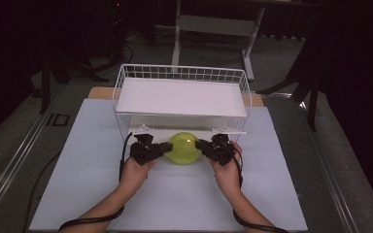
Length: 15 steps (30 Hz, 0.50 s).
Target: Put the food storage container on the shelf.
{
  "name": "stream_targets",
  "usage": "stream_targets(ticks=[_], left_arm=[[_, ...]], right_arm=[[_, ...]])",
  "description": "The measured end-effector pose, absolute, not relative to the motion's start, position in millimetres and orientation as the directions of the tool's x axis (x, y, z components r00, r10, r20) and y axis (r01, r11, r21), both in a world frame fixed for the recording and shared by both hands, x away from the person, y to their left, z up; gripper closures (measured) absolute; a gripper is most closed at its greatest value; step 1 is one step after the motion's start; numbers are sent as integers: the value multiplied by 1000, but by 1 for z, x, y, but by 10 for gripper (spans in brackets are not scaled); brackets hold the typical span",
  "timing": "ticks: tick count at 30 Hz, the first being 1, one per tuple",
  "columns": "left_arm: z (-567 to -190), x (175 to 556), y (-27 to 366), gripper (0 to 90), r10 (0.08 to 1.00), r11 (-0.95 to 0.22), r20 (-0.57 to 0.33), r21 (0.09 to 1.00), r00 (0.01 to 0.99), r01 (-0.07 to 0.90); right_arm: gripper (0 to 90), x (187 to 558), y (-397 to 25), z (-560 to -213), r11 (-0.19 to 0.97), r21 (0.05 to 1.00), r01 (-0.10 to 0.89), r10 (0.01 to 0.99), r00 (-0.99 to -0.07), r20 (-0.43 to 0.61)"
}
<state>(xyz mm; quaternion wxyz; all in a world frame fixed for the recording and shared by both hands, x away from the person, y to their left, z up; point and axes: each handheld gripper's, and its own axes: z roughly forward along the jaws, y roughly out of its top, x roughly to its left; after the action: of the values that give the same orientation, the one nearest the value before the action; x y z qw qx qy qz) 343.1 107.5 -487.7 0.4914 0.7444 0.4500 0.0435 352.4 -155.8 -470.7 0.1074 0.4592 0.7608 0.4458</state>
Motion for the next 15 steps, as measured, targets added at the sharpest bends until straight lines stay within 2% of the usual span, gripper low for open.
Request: stream_targets(ticks=[6,13,15], left_arm=[[-495,350,107,817,712,-107,-384,768,588,631],[-500,361,106,815,718,-115,-369,773,590,624],[-501,365,108,815,705,-107,-388,769,593,631]], right_arm=[[781,358,-152,-475,203,779,594,810,-549,208],[779,366,-150,-482,184,783,595,826,-525,205],[780,368,-151,-481,177,780,600,825,-523,215]])
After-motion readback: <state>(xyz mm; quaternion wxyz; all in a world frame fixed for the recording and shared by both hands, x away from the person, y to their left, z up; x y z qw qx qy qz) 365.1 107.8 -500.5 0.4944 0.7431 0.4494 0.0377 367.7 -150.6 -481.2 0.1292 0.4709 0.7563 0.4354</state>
